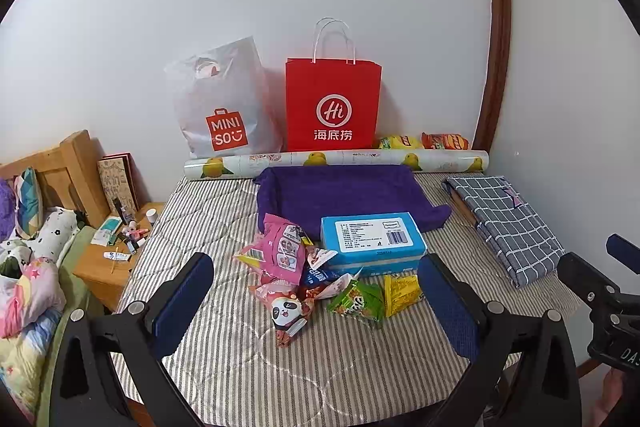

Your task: Organize snacks

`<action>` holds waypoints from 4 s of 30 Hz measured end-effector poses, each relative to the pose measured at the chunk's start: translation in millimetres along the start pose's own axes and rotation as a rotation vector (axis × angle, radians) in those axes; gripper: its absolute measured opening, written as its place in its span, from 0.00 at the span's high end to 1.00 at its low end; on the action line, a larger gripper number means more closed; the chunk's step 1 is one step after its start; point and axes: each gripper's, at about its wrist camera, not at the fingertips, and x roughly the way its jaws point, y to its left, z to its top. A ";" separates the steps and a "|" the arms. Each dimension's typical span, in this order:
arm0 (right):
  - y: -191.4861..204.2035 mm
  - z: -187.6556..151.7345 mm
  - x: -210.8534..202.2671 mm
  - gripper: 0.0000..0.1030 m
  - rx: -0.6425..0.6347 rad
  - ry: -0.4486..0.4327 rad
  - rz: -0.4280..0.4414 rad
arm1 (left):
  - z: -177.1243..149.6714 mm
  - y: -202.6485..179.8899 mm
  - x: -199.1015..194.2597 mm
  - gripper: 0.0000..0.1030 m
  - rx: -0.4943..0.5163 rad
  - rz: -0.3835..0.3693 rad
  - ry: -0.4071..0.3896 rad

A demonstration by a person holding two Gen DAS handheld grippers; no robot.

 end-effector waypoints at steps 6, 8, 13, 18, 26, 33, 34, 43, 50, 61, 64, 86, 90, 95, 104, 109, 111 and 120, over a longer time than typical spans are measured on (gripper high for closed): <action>2.6 -0.5 0.1 0.00 -0.005 -0.003 0.000 | 0.5 1.0 -0.8 0.00 -0.004 -0.001 -0.001; 3.5 -0.1 0.3 0.00 -0.007 -0.003 0.000 | 0.4 2.6 -0.4 0.00 -0.005 -0.001 -0.001; 3.0 -2.6 -0.4 0.00 -0.006 -0.006 -0.001 | 0.4 2.8 -0.4 0.00 -0.004 -0.002 -0.001; 3.4 -3.6 -0.4 0.00 -0.005 -0.006 0.001 | -0.8 2.4 -0.8 0.00 -0.005 -0.001 -0.002; 4.9 -3.9 -0.3 0.00 -0.003 -0.005 0.000 | -1.9 3.4 -1.1 0.00 -0.008 -0.004 -0.003; 5.0 -4.7 -0.6 0.00 -0.003 -0.006 0.000 | -1.9 6.0 -0.9 0.00 -0.012 -0.007 -0.001; 4.9 -4.6 -0.6 0.00 -0.003 -0.006 0.000 | -2.2 6.1 -0.8 0.00 -0.011 -0.006 0.000; 5.0 -5.2 -1.5 0.00 -0.003 -0.009 0.003 | -3.7 6.3 -1.5 0.00 -0.014 -0.008 -0.003; 5.2 -6.0 -2.9 0.00 -0.003 -0.013 0.003 | -4.2 5.5 -2.3 0.00 -0.015 -0.008 -0.006; 6.0 -6.6 -5.1 0.00 -0.007 -0.018 0.005 | -4.9 5.6 -2.5 0.00 -0.015 -0.009 -0.006; 6.8 -6.9 -6.0 0.00 -0.008 -0.021 0.007 | -5.1 5.7 -2.6 0.00 -0.016 -0.008 -0.006; 12.9 -7.8 -5.7 0.00 -0.011 -0.023 0.013 | -4.9 3.6 -3.4 0.00 -0.007 -0.009 -0.010; 16.2 -8.7 0.3 0.00 -0.019 -0.013 0.015 | -3.3 0.7 -1.5 0.00 -0.007 -0.014 -0.010; 21.4 -10.4 8.4 0.00 -0.031 -0.001 0.018 | -1.5 -0.3 6.9 0.00 -0.006 -0.020 -0.003; 21.2 -15.8 33.5 0.00 -0.032 0.037 0.025 | -7.7 17.9 34.4 0.00 -0.023 -0.016 0.040; 12.0 -20.8 62.2 0.00 -0.006 0.089 0.018 | -14.4 31.6 59.8 0.00 -0.036 -0.005 0.078; 8.6 -23.6 74.8 0.00 0.005 0.112 0.011 | -18.5 38.6 71.0 0.00 -0.047 -0.002 0.098; 2.1 -45.1 148.0 0.06 0.047 0.225 0.099 | -38.6 71.4 117.7 0.00 -0.091 0.034 0.176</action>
